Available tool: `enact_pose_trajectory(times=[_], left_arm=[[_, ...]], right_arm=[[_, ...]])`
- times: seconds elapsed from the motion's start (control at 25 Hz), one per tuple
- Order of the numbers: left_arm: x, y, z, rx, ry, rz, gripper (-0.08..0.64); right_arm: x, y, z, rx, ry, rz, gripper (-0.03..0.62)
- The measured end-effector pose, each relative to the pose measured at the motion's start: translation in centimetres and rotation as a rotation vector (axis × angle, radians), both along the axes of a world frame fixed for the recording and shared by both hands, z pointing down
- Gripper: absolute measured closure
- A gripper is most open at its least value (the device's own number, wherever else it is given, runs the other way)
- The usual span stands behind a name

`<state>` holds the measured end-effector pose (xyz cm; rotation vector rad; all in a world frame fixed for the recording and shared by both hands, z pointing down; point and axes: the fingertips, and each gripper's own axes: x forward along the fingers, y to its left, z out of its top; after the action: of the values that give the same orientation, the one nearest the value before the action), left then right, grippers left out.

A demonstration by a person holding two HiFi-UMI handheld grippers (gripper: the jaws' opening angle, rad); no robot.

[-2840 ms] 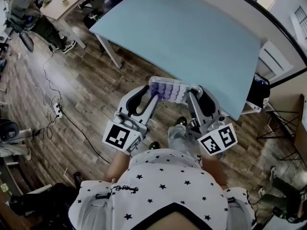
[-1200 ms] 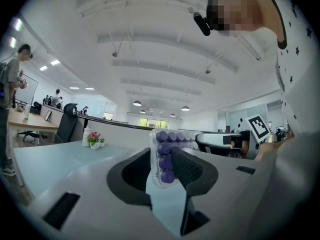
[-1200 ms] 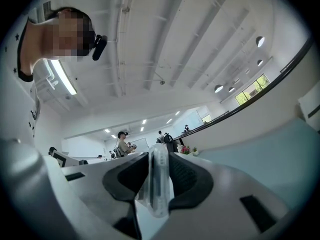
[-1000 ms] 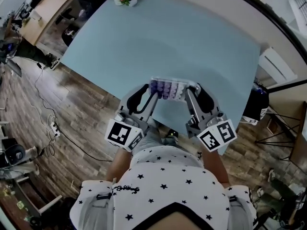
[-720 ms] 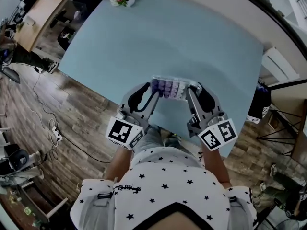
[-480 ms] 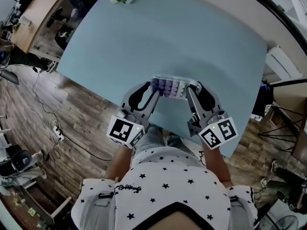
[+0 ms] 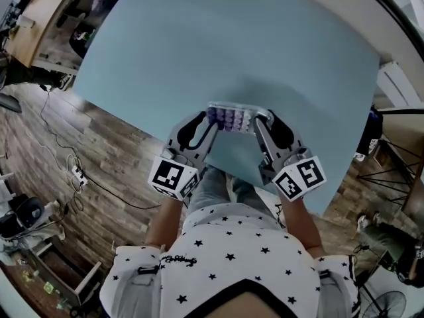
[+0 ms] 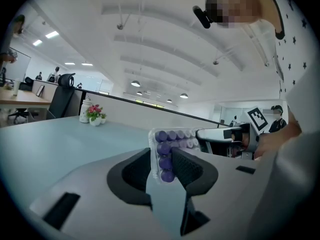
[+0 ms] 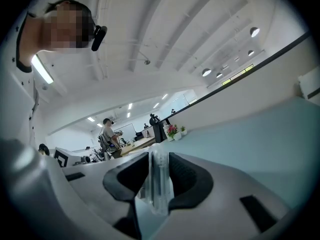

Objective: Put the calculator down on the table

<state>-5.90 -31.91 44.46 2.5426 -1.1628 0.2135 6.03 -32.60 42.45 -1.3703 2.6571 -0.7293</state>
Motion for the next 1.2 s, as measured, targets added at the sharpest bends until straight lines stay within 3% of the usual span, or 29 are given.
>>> enact_pose_trajectory(times=[0.84, 1.2], left_arm=[[-1.8, 0.9, 8.1, -0.184, -0.022, 0.013, 0.417], [-2.2, 0.9, 9.7, -0.226, -0.057, 0.013, 0.417]], right_arm=[[-1.9, 0.5, 7.8, -0.173, 0.068, -0.010, 0.471], [-2.4, 0.5, 9.6, -0.214, 0.075, -0.011, 0.469]])
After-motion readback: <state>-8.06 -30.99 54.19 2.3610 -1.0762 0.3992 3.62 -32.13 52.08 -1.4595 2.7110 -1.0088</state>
